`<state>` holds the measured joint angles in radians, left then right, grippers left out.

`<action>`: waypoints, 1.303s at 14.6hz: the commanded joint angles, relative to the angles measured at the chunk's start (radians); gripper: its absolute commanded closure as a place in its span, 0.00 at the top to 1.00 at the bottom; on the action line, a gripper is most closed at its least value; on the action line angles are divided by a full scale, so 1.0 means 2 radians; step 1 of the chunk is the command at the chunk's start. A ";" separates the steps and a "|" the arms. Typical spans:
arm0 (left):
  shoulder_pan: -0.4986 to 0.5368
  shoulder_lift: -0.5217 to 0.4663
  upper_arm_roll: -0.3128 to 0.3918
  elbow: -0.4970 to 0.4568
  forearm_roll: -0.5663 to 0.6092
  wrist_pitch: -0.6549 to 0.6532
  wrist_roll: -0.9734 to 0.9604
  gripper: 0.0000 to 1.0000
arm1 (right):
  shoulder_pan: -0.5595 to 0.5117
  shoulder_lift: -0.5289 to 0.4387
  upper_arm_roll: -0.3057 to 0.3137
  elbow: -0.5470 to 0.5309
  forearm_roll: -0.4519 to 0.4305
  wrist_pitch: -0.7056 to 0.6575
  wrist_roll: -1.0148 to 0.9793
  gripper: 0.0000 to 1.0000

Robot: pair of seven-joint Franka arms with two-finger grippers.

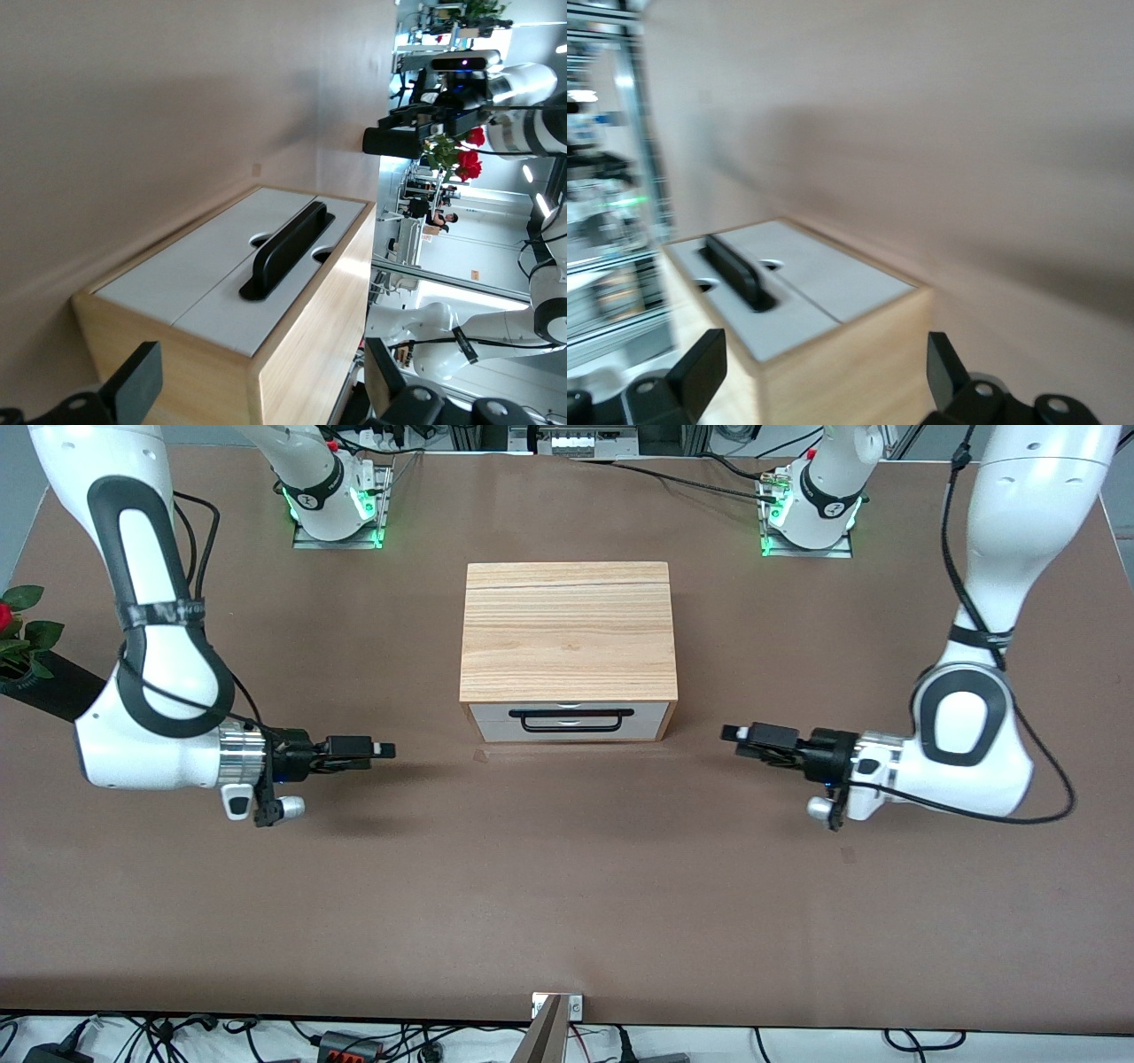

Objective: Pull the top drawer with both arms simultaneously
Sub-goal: 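Move both open grippers inward onto the black handle's two ends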

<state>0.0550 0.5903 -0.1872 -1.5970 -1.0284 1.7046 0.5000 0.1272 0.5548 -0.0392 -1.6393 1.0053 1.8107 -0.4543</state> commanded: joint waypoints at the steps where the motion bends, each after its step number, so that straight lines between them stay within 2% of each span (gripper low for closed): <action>1: -0.003 0.004 -0.003 -0.037 -0.074 0.031 0.105 1.00 | -0.002 0.020 0.003 -0.012 0.107 -0.018 -0.060 1.00; 3: -0.013 0.011 -0.003 -0.071 -0.147 0.037 0.149 1.00 | 0.006 0.023 0.004 -0.048 0.187 -0.018 -0.128 1.00; 7: -0.037 0.048 -0.007 -0.087 -0.232 0.037 0.186 1.00 | 0.034 0.022 0.004 -0.137 0.346 -0.015 -0.283 1.00; 9: -0.054 0.058 -0.007 -0.100 -0.274 0.037 0.224 1.00 | 0.051 0.022 0.004 -0.154 0.404 -0.014 -0.305 0.91; 11: -0.063 0.064 -0.007 -0.110 -0.304 0.036 0.241 1.00 | 0.080 0.023 0.004 -0.169 0.440 0.006 -0.333 0.90; 14: -0.069 0.073 -0.007 -0.112 -0.318 0.034 0.252 0.91 | 0.116 0.020 0.004 -0.195 0.519 0.022 -0.392 0.81; 15: -0.069 0.078 -0.009 -0.113 -0.321 0.034 0.253 0.84 | 0.136 0.022 0.004 -0.197 0.544 0.030 -0.407 0.81; 16: -0.069 0.082 -0.012 -0.113 -0.326 0.033 0.253 0.80 | 0.146 0.022 0.003 -0.199 0.556 0.044 -0.417 0.81; 19: -0.069 0.098 -0.027 -0.116 -0.351 0.030 0.253 0.71 | 0.149 0.021 0.004 -0.204 0.557 0.042 -0.418 0.81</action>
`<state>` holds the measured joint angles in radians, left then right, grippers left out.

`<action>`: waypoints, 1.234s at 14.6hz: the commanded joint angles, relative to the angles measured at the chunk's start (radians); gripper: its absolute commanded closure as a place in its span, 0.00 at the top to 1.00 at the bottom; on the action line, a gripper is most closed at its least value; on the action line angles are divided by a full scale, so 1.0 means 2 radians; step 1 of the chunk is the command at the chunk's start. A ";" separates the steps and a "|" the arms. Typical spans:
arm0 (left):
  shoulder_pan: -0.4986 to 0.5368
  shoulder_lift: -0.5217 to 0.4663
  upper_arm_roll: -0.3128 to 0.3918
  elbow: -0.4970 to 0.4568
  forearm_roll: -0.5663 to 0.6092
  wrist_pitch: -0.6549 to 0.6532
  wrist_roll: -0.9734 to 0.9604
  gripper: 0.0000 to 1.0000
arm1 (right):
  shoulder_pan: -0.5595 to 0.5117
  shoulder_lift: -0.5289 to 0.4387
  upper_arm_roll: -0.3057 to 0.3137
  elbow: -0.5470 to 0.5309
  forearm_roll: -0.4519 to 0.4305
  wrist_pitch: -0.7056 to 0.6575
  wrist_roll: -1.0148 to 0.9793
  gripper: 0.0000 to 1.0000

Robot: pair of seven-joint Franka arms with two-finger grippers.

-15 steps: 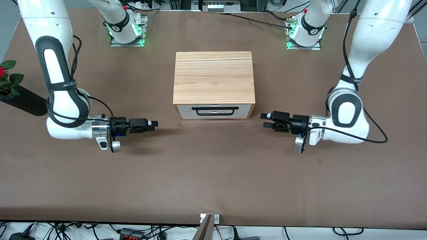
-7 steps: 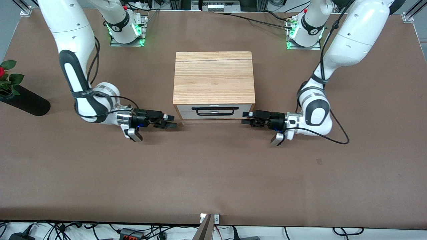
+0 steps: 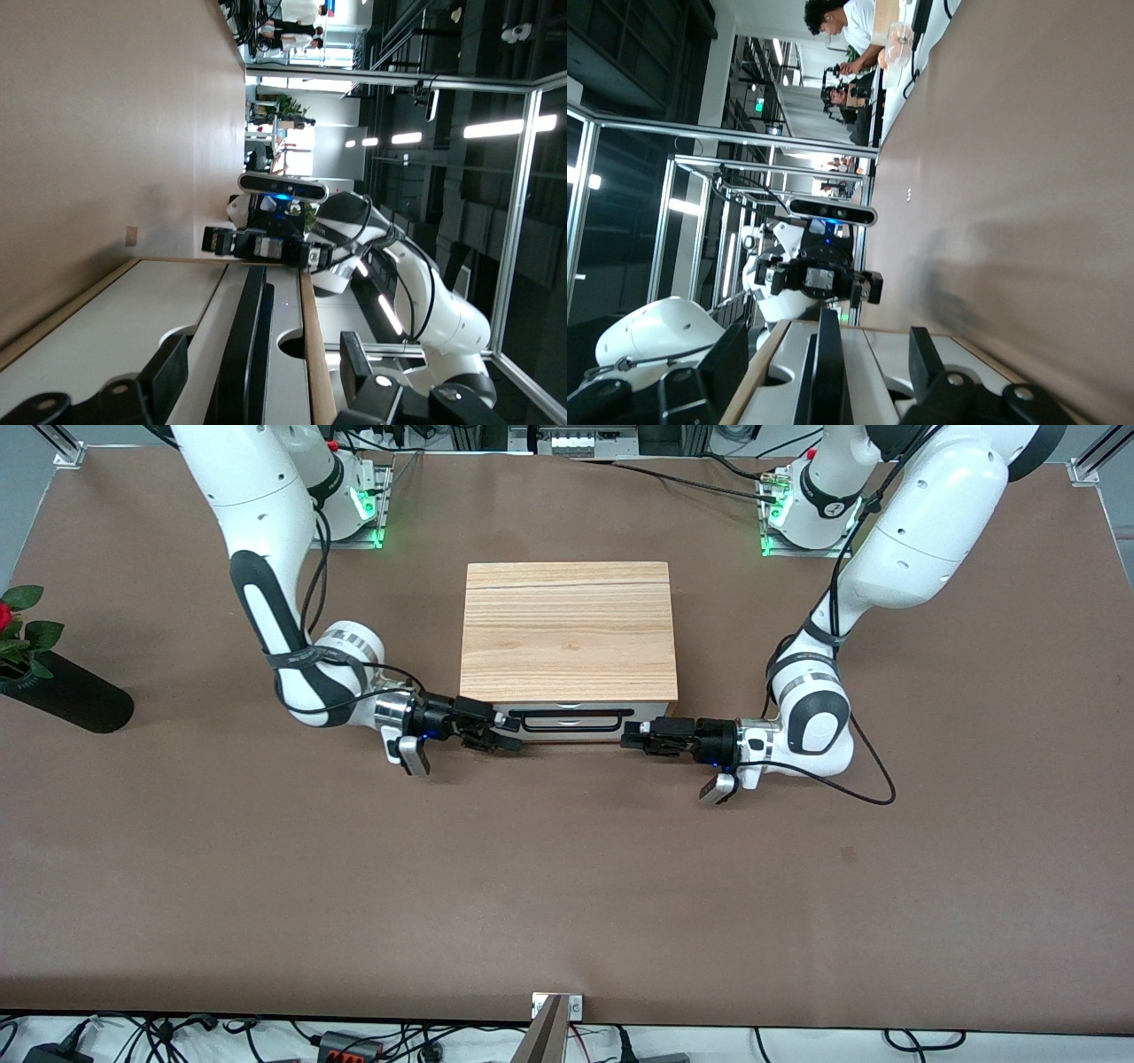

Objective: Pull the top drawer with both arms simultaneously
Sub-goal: 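Move both open grippers inward onto the black handle's two ends, then close both grippers on the black handle ends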

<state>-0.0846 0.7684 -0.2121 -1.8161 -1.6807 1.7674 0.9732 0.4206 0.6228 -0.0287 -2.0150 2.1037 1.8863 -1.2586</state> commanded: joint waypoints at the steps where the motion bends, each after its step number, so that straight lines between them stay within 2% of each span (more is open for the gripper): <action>1: 0.002 0.014 -0.019 -0.007 -0.032 -0.002 0.017 0.67 | 0.011 -0.012 -0.002 -0.017 0.007 0.006 -0.016 0.78; 2: 0.000 0.015 -0.020 -0.008 -0.036 -0.002 0.017 0.66 | 0.015 -0.012 -0.002 -0.017 0.007 0.008 -0.016 0.67; 4: 0.000 0.014 -0.021 -0.015 -0.036 -0.002 0.015 0.56 | 0.021 -0.012 -0.002 -0.016 0.007 0.009 -0.016 0.59; 9: 0.009 0.014 -0.030 -0.019 -0.037 -0.002 0.011 0.44 | 0.031 -0.012 -0.002 -0.006 0.007 0.004 -0.003 0.50; 11: 0.009 0.014 -0.032 -0.019 -0.037 -0.002 0.012 0.38 | 0.031 -0.011 -0.003 -0.002 0.003 0.006 0.033 0.42; 12: 0.010 0.014 -0.032 -0.019 -0.037 -0.002 0.012 0.36 | 0.031 -0.011 -0.003 0.000 -0.010 0.006 0.042 0.39; 15: 0.010 0.014 -0.032 -0.019 -0.040 -0.003 0.013 0.29 | 0.018 -0.009 -0.004 0.016 -0.109 -0.001 0.128 0.39; 16: 0.010 0.014 -0.032 -0.019 -0.040 -0.003 0.013 0.26 | 0.016 -0.008 -0.004 0.026 -0.120 -0.008 0.163 0.38; 18: 0.010 0.014 -0.031 -0.019 -0.046 -0.003 0.013 0.23 | 0.016 -0.008 -0.004 0.031 -0.121 -0.010 0.171 0.33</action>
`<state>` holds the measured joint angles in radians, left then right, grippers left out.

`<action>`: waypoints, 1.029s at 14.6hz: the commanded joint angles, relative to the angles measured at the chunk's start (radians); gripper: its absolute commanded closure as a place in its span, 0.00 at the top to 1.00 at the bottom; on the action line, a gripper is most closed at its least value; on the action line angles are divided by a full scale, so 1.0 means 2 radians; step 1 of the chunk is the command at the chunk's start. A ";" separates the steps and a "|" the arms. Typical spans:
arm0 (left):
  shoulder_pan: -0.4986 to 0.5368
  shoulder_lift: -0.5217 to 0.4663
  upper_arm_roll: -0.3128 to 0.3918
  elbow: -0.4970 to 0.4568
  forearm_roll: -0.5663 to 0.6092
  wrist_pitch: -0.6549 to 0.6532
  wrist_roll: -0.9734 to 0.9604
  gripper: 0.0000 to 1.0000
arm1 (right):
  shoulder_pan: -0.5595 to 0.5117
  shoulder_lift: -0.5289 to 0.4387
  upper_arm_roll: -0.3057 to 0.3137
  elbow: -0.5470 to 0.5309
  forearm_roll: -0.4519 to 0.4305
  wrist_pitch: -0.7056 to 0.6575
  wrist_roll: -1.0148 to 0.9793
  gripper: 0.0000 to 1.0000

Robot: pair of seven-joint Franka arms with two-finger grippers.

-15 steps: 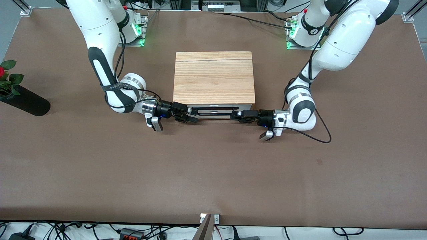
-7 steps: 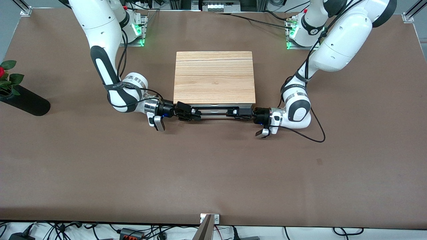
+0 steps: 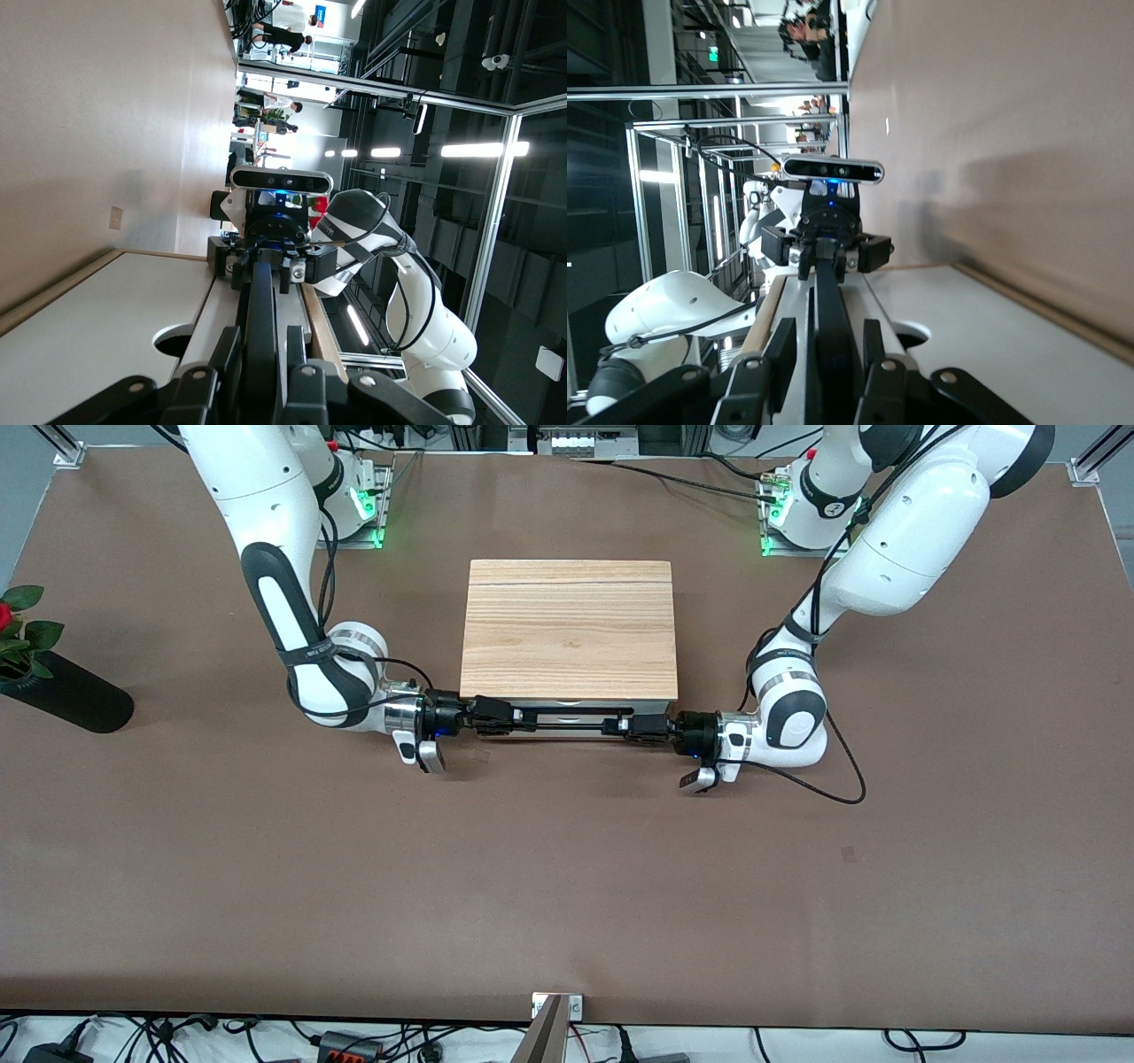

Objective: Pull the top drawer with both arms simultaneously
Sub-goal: 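Close both grippers on the black handle ends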

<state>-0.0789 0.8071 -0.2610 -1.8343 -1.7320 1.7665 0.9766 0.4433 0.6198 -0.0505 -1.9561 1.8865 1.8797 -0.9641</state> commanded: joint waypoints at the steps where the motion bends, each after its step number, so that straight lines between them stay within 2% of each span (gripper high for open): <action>1: 0.007 -0.005 -0.007 -0.010 -0.021 -0.003 0.013 0.21 | 0.003 -0.005 0.007 0.002 -0.013 -0.006 0.023 0.25; 2: 0.007 -0.005 -0.008 -0.010 -0.021 -0.003 0.013 0.18 | 0.002 -0.005 0.006 0.002 -0.014 -0.008 0.019 0.17; 5: 0.007 -0.005 -0.007 -0.009 -0.024 -0.002 0.012 0.16 | 0.002 0.005 0.006 0.002 -0.017 -0.007 -0.032 0.13; 7: 0.007 -0.002 -0.006 -0.005 -0.032 -0.002 0.012 0.14 | -0.001 0.008 0.005 0.002 -0.017 -0.007 -0.051 0.00; 15: 0.013 0.010 0.000 0.027 -0.038 0.003 0.012 0.13 | -0.013 0.009 0.004 0.016 -0.018 -0.006 -0.052 0.00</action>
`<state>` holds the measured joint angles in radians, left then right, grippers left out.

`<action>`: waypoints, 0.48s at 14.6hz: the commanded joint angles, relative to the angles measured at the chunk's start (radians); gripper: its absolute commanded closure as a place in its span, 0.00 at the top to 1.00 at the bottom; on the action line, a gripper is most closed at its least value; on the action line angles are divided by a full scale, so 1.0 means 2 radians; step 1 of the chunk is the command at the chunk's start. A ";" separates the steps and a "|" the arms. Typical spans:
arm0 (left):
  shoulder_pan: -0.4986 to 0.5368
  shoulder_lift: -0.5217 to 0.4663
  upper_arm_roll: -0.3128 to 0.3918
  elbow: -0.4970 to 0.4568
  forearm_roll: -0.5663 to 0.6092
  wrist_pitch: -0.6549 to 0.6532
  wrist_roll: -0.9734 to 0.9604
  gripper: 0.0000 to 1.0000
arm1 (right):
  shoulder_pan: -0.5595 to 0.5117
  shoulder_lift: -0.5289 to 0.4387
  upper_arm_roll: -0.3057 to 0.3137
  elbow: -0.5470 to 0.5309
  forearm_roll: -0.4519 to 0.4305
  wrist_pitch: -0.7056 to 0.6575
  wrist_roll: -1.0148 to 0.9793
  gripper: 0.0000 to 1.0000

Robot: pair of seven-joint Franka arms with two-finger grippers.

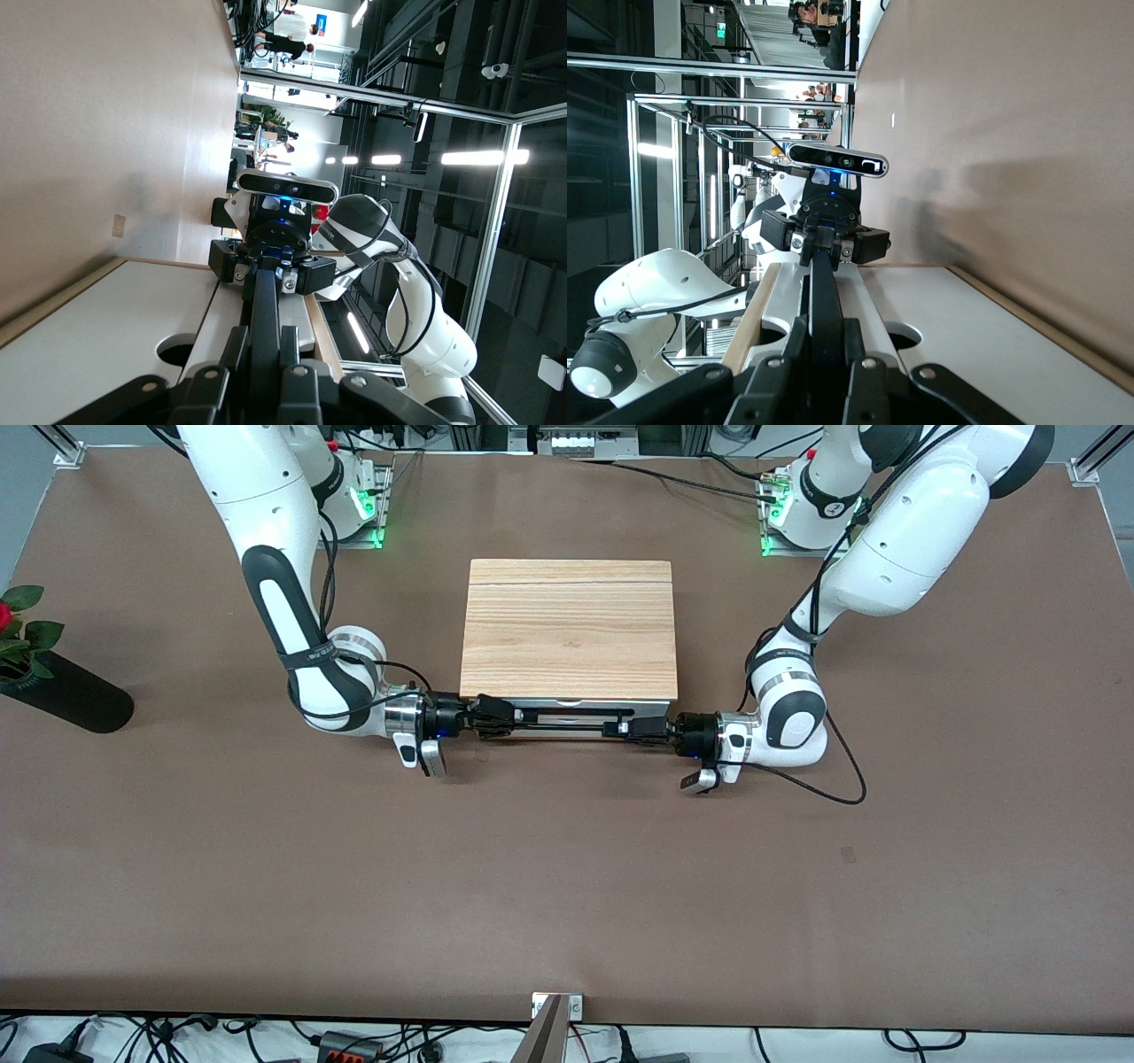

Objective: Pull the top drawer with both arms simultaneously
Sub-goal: 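Pull the handle outward with both grippers to slide the drawer open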

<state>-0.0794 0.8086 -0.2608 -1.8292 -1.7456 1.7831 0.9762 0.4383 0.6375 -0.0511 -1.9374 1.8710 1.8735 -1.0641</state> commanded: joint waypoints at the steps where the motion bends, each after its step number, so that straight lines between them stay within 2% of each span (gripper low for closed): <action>1: 0.015 0.014 0.001 0.033 -0.031 -0.005 0.012 0.13 | -0.011 0.001 0.004 0.011 -0.011 -0.003 -0.002 0.00; 7: 0.022 0.027 0.007 0.062 -0.028 -0.003 0.015 0.13 | -0.033 0.039 0.003 0.074 -0.011 0.000 0.000 0.00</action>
<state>-0.0790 0.8368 -0.2583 -1.7589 -1.7504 1.8037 0.9764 0.4199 0.6856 -0.0505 -1.8469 1.8562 1.8747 -1.0648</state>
